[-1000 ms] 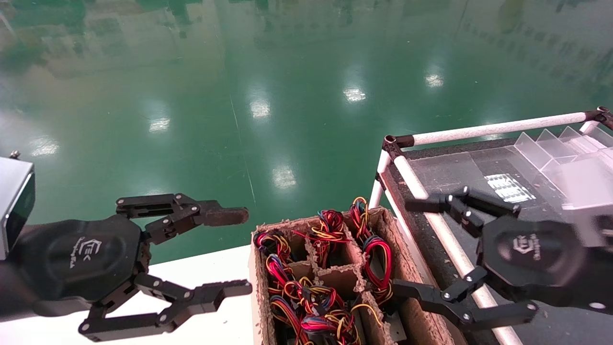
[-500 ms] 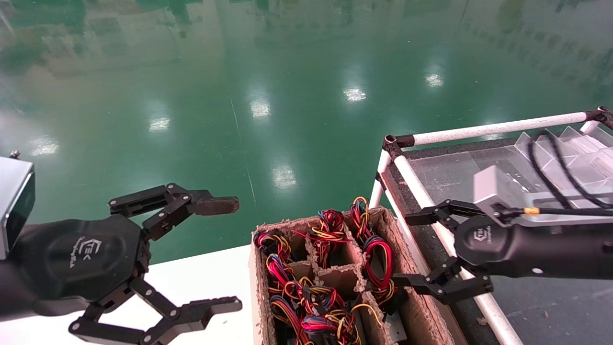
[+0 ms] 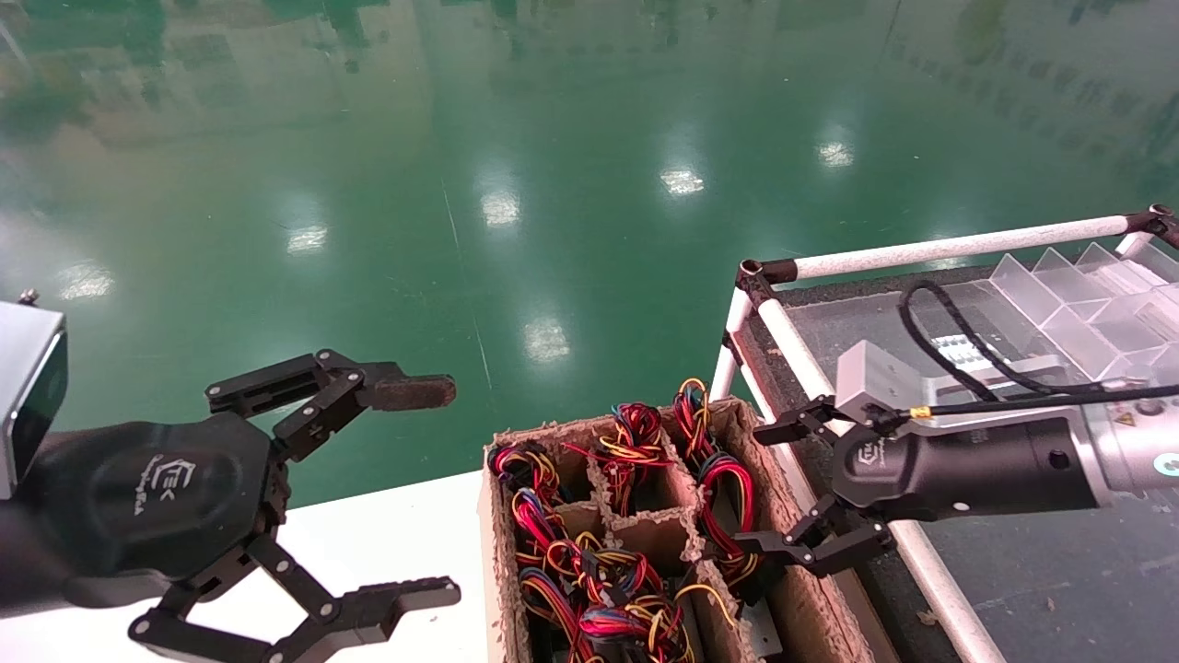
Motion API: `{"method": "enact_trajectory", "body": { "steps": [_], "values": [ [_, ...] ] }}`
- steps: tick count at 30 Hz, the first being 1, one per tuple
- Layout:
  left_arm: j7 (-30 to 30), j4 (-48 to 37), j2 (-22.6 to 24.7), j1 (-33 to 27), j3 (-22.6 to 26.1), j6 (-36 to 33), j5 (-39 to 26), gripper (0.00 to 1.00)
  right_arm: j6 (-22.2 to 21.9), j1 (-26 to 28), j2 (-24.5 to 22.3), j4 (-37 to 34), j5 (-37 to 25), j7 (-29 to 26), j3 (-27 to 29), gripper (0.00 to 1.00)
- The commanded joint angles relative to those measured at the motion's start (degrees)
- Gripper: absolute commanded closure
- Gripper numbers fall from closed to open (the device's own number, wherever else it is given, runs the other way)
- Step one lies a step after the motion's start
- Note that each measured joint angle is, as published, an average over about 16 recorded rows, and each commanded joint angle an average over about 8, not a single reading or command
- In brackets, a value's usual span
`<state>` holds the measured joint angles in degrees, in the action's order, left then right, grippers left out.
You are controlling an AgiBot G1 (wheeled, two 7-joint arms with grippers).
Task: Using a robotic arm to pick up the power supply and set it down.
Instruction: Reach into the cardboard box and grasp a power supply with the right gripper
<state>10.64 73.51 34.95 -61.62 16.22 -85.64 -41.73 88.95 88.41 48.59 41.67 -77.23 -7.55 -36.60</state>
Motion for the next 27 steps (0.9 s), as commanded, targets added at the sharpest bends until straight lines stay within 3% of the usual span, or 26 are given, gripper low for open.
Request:
{"method": "enact_trajectory", "body": {
  "steps": [1, 3, 4, 11, 12, 27],
  "values": [
    [0.0, 0.0, 0.0, 0.0, 0.0, 0.0, 0.0, 0.0, -0.1, 0.7, 0.8, -1.2, -0.7, 0.9, -0.7, 0.0],
    [0.0, 0.0, 0.0, 0.0, 0.0, 0.0, 0.0, 0.0, -0.4, 0.9, 1.5, -2.2, -1.1, 1.9, -1.0, 0.0],
    [0.0, 0.0, 0.0, 0.0, 0.0, 0.0, 0.0, 0.0, -0.6, 1.0, 1.8, -2.7, -1.2, 2.4, -1.1, 0.05],
    [0.0, 0.0, 0.0, 0.0, 0.1, 0.0, 0.0, 0.0, -1.6, 1.5, 4.0, -6.2, -2.2, 5.6, -1.8, 0.91],
    [0.0, 0.0, 0.0, 0.0, 0.1, 0.0, 0.0, 0.0, -1.6, 1.5, 4.3, -6.6, -2.3, 5.9, -1.9, 0.98],
    [-0.1, 0.0, 0.0, 0.0, 0.1, 0.1, 0.1, 0.0, -1.4, 3.1, 7.7, -13.4, -4.1, 10.5, -3.3, 1.0]
  ]
}}
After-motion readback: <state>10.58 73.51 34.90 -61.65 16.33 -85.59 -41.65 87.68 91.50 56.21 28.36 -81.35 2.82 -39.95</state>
